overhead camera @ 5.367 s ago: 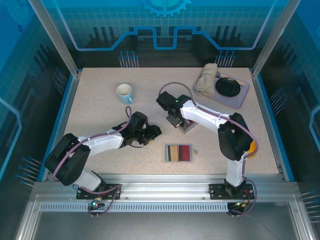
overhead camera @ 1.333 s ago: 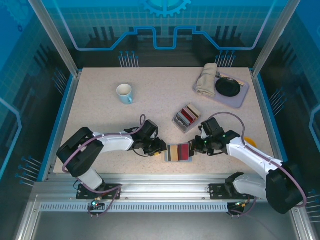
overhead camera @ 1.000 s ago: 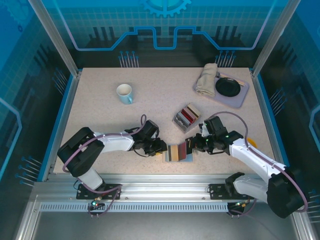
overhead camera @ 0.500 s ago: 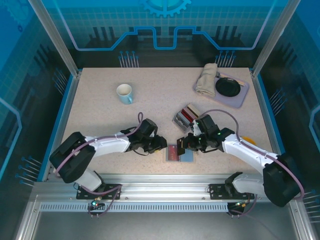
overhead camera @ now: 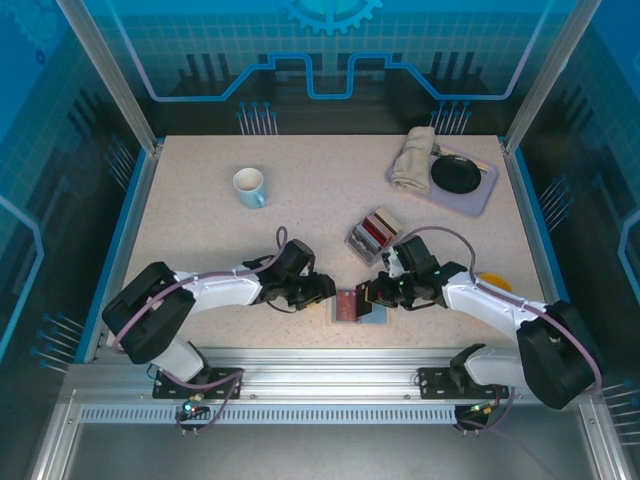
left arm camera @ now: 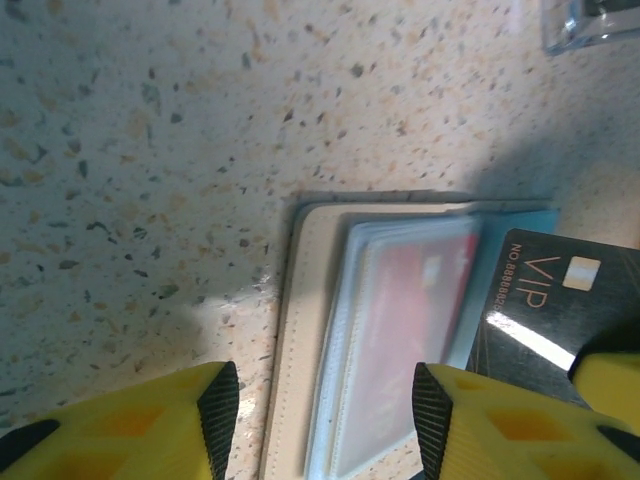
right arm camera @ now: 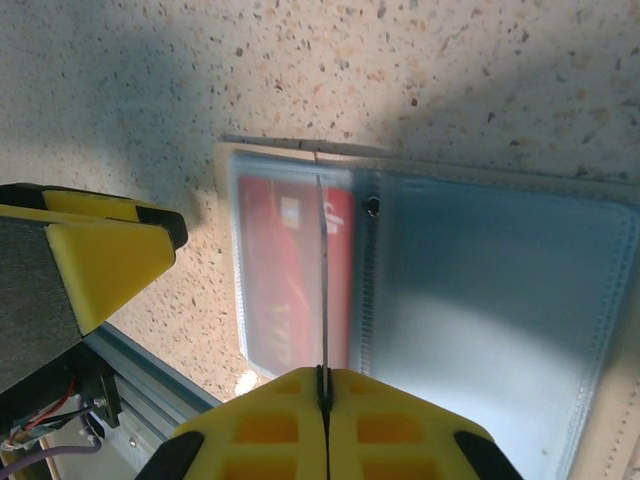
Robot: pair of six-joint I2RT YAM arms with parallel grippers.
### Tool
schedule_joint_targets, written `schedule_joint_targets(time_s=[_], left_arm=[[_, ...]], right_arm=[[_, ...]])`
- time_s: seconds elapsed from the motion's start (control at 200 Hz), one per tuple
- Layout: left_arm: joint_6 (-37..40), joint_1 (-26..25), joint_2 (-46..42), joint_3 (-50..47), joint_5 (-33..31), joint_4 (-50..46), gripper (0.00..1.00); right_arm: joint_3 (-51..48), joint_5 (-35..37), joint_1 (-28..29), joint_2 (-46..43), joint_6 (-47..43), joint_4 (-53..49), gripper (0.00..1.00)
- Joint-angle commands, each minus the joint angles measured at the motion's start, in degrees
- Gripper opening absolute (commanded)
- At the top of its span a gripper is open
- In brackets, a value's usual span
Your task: Put the credit cards into the card holder
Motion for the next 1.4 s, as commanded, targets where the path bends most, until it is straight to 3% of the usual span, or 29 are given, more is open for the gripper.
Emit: schedule_joint_targets(time_s=[0.0,0.215,0.63,1.186,1.396], left_arm=[[1.9,-0.6,1.5,1.9,2.1,-0.1,0.52],[2.1,-0.9,3.5,2.5,2.8,-0.1,0.47],[0.7,-1.6,5.7,1.8,2.4,0.6,0.27],[-0.2,-1.7,5.0,1.4,1.0,0.1,0.23],[-0.5,-1.7,4.9,1.4,1.2,0.6,0.23]], right_arm=[[-1.5,-1.6,-0.8,1.1,0.5,3.1,0.06],[-3.8,-2.0,-0.8,2.9,1.8,6.8,0.06],[-6.3,-4.4,-0.7,5.2,4.8,13.3,0.05],[-7.0,-4.6,-0.2,4.5,4.6,9.6,0.05],[-7.5,-5.8,0.4,5.8,6.7,12.6,0.05]])
